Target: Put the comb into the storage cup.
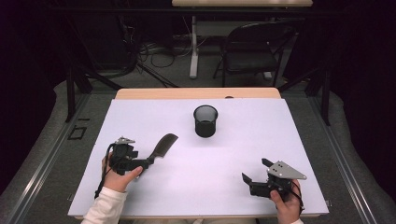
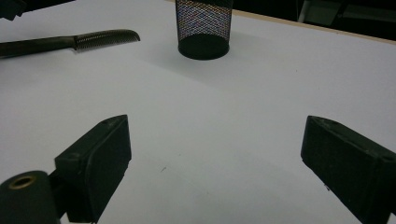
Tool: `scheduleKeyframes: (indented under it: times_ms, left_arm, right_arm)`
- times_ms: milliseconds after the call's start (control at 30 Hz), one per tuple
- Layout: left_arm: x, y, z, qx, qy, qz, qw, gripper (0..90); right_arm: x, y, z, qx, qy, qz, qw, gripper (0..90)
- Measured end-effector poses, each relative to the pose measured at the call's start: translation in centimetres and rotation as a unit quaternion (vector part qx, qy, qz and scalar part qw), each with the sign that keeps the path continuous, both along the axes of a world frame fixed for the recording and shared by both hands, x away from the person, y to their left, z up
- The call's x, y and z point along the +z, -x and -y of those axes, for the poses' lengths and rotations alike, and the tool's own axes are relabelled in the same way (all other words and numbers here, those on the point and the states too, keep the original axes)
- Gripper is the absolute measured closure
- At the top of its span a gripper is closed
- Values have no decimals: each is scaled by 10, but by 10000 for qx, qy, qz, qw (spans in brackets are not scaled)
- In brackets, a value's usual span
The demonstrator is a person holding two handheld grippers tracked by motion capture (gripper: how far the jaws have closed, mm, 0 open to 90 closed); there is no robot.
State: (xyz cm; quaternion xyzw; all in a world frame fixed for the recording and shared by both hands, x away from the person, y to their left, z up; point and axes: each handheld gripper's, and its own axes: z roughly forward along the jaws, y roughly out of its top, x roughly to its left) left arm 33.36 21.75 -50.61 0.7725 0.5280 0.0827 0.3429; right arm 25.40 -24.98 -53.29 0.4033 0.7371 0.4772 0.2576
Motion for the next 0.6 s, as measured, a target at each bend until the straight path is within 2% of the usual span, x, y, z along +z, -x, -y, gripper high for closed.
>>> scheduleKeyframes:
  times_ms: [133,400,600]
  left_arm:
    - [5,-3,1,-82,-183,-42,9998,199]
    - [10,-8,3,-233,-497,-297,9981,201]
    - [9,-12,3,-262,-493,-492,9972,202]
  right_arm:
    - [0,0,0,6,2,7,10000,86]
    - [0,0,-1,17,13,-8,10000,90]
    - [0,0,-1,20,27,-11,10000,92]
